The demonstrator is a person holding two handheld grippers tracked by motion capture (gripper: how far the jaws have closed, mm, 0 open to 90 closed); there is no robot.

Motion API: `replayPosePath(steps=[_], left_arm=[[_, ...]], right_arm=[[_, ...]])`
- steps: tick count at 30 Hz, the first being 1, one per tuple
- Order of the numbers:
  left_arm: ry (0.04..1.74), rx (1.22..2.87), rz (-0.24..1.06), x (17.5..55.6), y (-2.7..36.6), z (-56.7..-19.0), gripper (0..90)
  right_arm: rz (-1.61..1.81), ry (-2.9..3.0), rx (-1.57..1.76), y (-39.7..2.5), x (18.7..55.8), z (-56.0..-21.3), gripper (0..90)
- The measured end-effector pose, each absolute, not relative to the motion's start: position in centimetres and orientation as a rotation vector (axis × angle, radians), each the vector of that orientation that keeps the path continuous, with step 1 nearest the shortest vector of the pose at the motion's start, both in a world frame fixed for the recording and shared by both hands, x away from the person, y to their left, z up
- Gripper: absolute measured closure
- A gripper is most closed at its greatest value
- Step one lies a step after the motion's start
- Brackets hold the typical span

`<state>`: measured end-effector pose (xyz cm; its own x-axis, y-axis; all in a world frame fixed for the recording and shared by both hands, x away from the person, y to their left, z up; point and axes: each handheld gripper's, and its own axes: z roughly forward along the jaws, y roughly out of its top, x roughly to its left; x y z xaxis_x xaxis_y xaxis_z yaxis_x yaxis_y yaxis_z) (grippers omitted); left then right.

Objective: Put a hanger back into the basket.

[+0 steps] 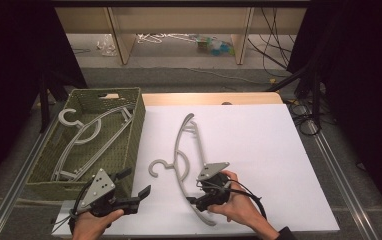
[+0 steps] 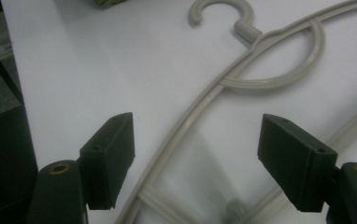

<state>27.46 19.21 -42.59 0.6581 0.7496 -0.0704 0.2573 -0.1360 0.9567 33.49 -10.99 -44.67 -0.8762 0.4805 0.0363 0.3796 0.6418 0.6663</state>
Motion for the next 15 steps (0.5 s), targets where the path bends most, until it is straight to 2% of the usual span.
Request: replayPosePath(steps=[15], left_arm=[[0.790, 1.721, 0.523, 27.3, 19.3, -42.7, 16.4]], right_arm=[[0.791, 2.832, 0.765, -6.6, 36.2, -47.4, 39.3]])
